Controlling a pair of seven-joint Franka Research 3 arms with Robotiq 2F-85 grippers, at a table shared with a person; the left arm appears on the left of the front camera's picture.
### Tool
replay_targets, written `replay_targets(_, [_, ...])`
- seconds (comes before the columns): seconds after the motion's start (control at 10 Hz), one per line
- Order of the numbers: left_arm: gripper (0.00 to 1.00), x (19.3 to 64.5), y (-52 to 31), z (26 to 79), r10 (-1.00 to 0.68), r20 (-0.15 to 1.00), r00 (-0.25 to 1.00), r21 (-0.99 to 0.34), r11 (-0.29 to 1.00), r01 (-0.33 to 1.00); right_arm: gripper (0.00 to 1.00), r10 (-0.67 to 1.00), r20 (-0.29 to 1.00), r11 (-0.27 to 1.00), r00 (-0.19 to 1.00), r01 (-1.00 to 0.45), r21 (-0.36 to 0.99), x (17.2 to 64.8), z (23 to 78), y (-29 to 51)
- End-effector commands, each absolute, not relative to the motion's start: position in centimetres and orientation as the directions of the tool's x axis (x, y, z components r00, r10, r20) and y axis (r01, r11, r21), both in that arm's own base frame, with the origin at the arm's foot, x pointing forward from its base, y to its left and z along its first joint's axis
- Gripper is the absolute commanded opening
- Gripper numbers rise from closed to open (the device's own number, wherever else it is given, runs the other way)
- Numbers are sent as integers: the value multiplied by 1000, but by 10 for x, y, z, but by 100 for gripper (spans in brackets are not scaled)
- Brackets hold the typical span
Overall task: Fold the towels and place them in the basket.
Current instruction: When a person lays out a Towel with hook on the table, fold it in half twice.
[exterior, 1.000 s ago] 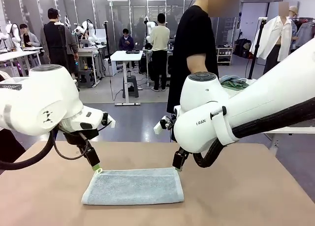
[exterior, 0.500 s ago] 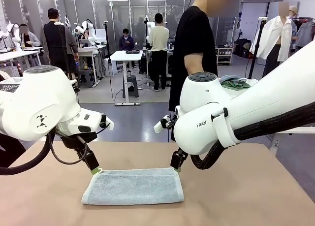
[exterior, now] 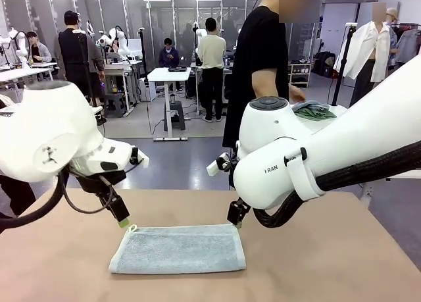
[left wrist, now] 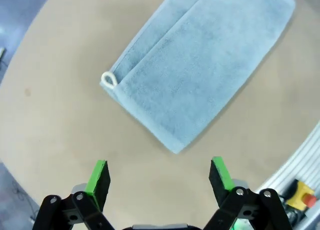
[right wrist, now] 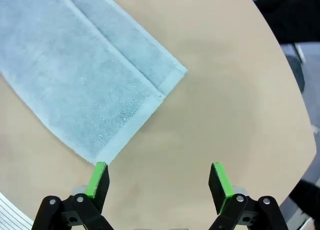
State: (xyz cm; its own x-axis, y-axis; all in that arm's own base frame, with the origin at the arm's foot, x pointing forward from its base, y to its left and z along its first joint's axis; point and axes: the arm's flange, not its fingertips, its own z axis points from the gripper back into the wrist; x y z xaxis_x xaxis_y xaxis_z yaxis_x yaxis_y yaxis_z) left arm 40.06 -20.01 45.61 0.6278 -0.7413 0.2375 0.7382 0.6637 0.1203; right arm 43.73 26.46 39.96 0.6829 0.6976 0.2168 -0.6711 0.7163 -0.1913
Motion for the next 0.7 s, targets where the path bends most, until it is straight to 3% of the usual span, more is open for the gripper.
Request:
replay_targets(0.0, [100,364,-187,516,-693,216,687,118,718,686,100,515,211,853,831,-474,-217,415,398,280])
replay_targets(0.6, [100,248,-141,668,-507,397,766,52,845,532,100,281,107,954,954,-265,-139,420,349,289])
